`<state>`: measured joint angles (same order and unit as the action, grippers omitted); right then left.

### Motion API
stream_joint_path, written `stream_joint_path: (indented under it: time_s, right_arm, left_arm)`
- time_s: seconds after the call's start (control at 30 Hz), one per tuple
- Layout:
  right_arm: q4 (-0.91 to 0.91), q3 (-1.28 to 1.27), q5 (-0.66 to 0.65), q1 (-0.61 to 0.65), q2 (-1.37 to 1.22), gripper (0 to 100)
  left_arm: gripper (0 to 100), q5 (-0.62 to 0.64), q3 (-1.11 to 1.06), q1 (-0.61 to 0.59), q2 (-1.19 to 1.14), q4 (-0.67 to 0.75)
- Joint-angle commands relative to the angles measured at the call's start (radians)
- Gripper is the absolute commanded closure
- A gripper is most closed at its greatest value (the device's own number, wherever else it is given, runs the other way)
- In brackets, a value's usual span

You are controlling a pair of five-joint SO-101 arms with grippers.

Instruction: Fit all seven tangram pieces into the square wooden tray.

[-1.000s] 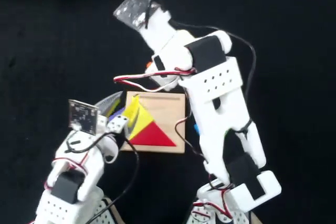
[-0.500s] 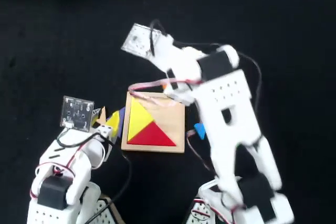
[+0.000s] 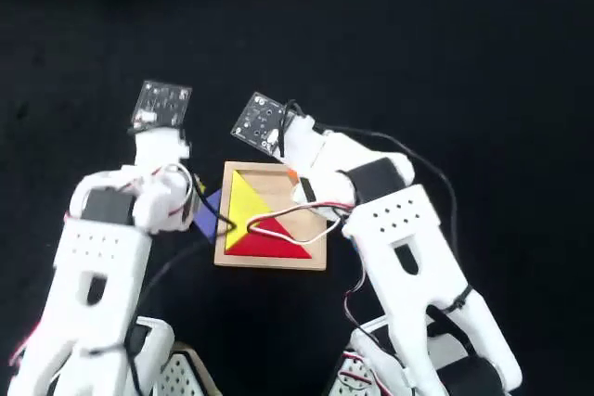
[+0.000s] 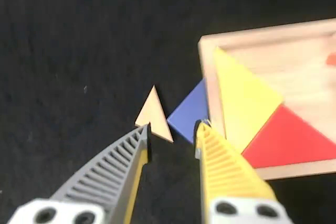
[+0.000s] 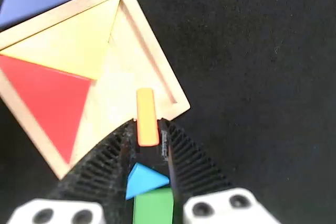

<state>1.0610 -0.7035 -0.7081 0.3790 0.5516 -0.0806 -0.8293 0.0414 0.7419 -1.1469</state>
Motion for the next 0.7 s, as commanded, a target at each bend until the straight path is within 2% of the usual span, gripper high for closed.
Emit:
stream_joint_path:
  time_s: [0.0,0.23,0.43,0.67]
  right_arm:
    - [-0.109,-0.067,-0.034,-0.031,0.033,98.8]
    - [-0.192,-0.185,-0.109,-0.06,0.038,98.8]
    - [-0.288,-0.292,-0.172,-0.078,0.038,98.8]
    - [-0.287,-0.363,-0.189,-0.038,0.039,98.8]
  left_arm:
    - [84,-0.003,0.065,-0.062,-0.158,0.075]
    - [84,0.06,-0.07,-0.113,-0.215,0.256]
    - [84,0.058,-0.113,-0.119,-0.224,0.321]
    - [84,0.058,-0.173,-0.119,-0.224,0.416]
